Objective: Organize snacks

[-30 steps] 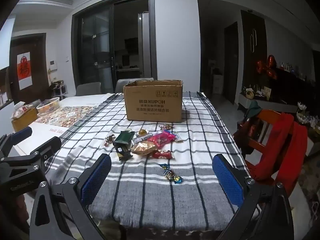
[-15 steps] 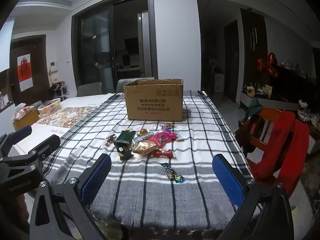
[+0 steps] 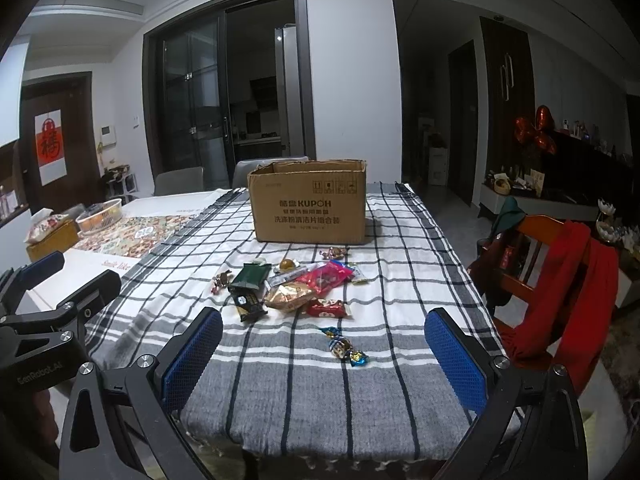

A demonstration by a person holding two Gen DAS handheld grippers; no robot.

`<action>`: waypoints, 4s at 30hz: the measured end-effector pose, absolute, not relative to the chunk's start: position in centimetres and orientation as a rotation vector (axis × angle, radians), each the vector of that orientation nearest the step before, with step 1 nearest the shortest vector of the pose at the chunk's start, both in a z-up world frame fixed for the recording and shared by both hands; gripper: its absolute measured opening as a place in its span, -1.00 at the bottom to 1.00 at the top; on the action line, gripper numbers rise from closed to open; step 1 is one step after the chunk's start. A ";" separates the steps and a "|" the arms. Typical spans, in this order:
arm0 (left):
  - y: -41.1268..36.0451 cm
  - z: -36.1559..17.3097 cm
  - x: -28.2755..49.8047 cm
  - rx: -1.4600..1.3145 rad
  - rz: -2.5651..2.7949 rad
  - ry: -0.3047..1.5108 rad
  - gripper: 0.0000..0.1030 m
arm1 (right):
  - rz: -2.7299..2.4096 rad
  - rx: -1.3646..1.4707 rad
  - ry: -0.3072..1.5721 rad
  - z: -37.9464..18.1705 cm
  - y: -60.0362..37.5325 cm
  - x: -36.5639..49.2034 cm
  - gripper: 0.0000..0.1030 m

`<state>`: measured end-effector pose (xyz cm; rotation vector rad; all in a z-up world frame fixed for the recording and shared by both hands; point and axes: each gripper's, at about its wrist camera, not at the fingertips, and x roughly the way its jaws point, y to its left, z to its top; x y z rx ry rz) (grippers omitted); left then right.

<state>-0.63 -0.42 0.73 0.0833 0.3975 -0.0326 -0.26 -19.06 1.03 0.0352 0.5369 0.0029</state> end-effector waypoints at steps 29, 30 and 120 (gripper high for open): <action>-0.7 1.0 -0.8 0.087 -0.037 0.389 1.00 | 0.005 0.041 0.536 1.0 -19.2 -0.2 0.98; -0.7 1.0 -0.8 0.087 -0.036 0.389 1.00 | 0.005 0.041 0.536 1.0 -19.2 -0.2 0.98; -9.8 -11.6 20.5 0.164 -0.399 0.791 0.28 | 0.190 0.139 0.907 -10.8 -23.1 15.9 -0.57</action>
